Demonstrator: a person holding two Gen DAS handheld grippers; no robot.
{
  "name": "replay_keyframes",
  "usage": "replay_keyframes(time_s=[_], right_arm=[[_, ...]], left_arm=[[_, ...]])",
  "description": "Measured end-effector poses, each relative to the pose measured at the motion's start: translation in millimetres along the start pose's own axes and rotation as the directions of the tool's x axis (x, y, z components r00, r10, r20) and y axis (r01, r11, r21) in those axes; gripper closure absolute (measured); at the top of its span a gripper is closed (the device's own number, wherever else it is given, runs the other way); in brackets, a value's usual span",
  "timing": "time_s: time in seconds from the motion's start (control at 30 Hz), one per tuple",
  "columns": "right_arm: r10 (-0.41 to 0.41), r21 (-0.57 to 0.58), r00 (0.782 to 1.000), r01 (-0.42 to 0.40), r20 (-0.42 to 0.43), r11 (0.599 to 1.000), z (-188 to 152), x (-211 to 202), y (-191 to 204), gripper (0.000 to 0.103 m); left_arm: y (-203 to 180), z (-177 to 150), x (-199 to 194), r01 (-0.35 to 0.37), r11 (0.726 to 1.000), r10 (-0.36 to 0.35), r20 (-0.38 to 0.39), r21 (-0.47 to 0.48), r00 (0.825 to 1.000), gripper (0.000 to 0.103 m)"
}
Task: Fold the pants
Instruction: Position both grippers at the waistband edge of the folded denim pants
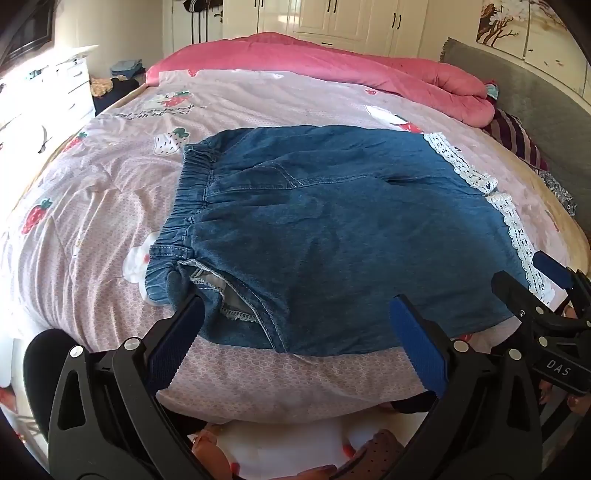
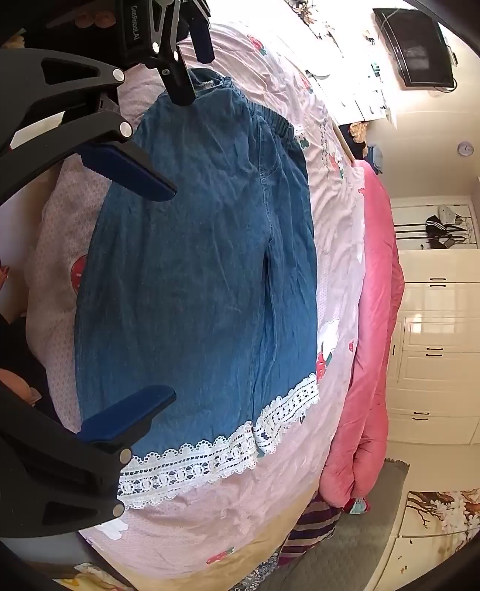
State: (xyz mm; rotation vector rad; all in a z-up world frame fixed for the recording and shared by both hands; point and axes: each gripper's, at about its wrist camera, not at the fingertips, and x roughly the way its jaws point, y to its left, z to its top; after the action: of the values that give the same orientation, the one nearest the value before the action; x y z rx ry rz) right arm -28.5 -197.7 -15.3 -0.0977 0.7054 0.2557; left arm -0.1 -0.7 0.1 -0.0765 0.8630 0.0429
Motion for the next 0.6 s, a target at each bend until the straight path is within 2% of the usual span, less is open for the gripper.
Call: replay_keyframes(time_s=[0.07,0.6], right_arm=[[0.003,0.002,1.000,-0.003,0.004,1.000,0.1,-0.4,0.2,0.004],[-0.004,-0.015,1.000,0.005,0.010,1.000,3.6,-3.7,5.3,0.004]], left_arm=[[2.5,0.3,-0.1,0.030,0.999,-0.030,-0.005,-0.022,1.000,0.009],[0.2,1.9,-1.8,0.030,1.000,-0.030,0.004,-0.006,1.000,0.009]])
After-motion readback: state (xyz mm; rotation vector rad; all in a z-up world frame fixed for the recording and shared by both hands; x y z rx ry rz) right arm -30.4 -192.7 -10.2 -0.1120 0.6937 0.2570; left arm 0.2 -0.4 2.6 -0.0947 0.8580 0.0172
